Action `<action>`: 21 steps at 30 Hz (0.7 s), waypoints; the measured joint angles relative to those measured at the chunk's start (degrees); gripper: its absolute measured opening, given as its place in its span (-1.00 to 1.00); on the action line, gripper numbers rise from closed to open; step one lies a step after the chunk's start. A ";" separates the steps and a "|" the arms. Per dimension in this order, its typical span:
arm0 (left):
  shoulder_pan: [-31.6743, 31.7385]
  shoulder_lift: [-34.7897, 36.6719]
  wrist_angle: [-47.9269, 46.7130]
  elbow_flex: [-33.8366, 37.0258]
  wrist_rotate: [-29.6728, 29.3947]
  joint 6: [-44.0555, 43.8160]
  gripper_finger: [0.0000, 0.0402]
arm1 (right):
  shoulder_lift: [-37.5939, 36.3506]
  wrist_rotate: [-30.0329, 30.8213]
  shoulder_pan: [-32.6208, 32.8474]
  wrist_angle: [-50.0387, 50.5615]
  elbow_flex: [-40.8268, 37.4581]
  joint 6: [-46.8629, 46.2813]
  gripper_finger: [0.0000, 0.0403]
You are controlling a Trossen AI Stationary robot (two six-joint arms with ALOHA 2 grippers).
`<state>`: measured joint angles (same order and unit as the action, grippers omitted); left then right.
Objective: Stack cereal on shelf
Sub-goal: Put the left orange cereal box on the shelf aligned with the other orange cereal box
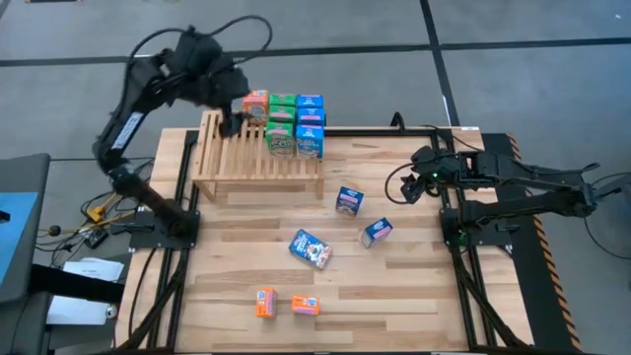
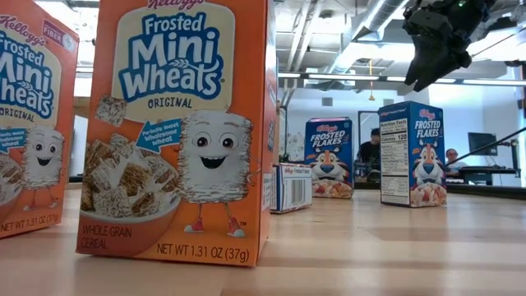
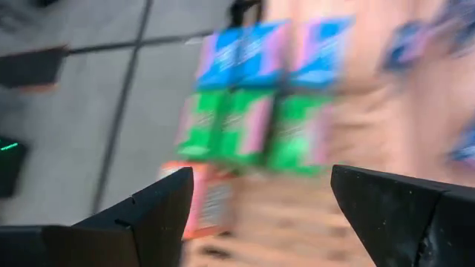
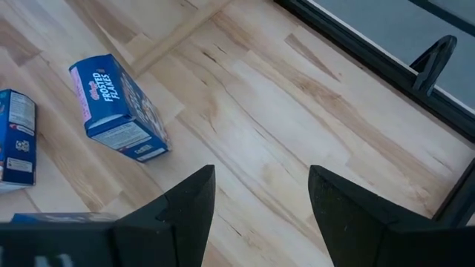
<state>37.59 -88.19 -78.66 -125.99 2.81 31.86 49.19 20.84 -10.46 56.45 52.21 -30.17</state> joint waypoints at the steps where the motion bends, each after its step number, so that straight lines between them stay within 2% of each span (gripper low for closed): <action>1: -2.03 0.95 -0.81 0.00 0.74 -2.52 0.54 | 0.00 0.01 0.00 0.02 0.00 0.18 0.19; 5: -10.34 3.93 -4.98 0.00 2.83 -14.74 0.54 | 0.00 -0.06 0.00 0.03 0.00 0.24 0.19; 9: -19.55 4.88 -11.20 0.00 2.41 -30.60 0.54 | 0.00 -0.48 -0.02 0.07 0.00 0.24 0.19; 12: -26.98 4.87 -11.21 1.21 1.21 -43.65 0.54 | -0.02 -0.52 -0.02 0.07 -0.01 0.23 0.19; 16: -36.82 4.11 -11.40 2.14 1.15 -56.27 0.54 | 0.00 -1.45 0.00 0.08 -0.02 0.24 0.19; 21: -47.63 0.24 -11.34 2.58 -3.88 -69.62 0.54 | -0.02 -1.55 0.85 0.11 -0.02 0.96 0.19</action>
<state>-10.04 -87.95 -90.00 -123.42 -1.07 -37.76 49.17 19.29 -9.60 56.55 52.18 -29.22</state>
